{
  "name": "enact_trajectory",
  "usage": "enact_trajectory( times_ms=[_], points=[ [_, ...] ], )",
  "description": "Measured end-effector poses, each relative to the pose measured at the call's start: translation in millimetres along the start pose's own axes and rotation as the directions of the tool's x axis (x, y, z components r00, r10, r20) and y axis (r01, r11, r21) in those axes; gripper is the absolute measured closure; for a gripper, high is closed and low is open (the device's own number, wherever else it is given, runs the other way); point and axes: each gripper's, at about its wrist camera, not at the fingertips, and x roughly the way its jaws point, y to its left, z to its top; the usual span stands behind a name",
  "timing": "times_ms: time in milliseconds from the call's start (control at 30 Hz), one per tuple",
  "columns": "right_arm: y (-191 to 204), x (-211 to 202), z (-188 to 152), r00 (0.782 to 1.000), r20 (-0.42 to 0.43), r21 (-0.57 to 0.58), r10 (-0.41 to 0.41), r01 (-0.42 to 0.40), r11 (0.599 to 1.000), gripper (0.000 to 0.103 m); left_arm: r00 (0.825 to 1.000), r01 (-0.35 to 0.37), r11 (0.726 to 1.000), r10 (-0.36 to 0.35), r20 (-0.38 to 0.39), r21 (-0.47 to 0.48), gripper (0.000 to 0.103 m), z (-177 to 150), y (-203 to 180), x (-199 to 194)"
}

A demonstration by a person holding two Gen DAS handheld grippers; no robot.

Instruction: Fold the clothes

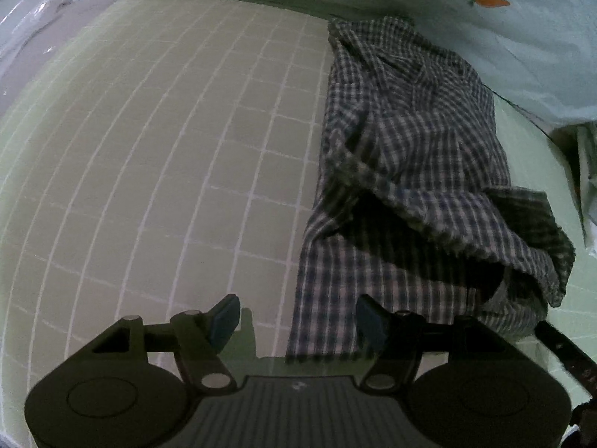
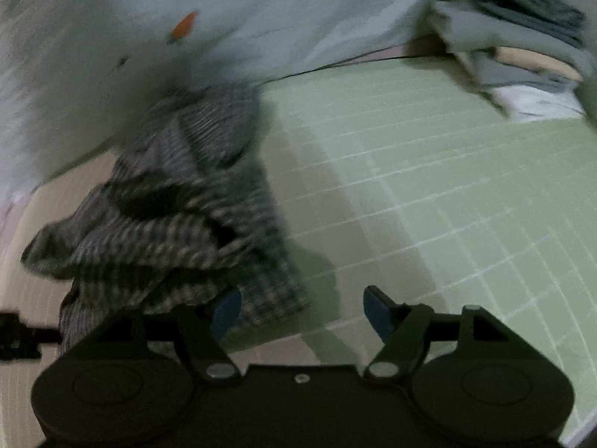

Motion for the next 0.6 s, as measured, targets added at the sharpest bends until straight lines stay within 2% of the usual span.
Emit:
enact_trajectory(
  times_ms=[100, 233, 433, 533, 600],
  points=[
    [16, 15, 4, 1.0, -0.01, -0.1, -0.009, 0.008, 0.995, 0.029, 1.0, 0.0, 1.0, 0.0, 0.009, 0.015, 0.033, 16, -5, 9],
    [27, 35, 31, 0.999, 0.04, -0.126, 0.015, -0.01, 0.992, 0.028, 0.999, -0.004, 1.0, 0.004, 0.04, 0.02, 0.033, 50, -11, 22],
    [25, 55, 102, 0.981, 0.185, 0.009, 0.061, -0.064, 0.998, 0.028, 0.982, -0.008, 0.995, 0.026, 0.188, -0.097, 0.032, 95, -7, 4],
    [20, 53, 115, 0.975, 0.217, 0.034, 0.041, -0.05, 0.998, 0.027, 0.979, -0.022, 0.993, 0.046, 0.2, -0.118, 0.028, 90, 1, -6],
    [13, 51, 108, 0.98, 0.196, 0.05, 0.027, -0.038, 0.998, 0.026, 0.984, -0.027, 0.993, 0.046, 0.172, -0.111, 0.028, 80, 7, -8]
  ],
)
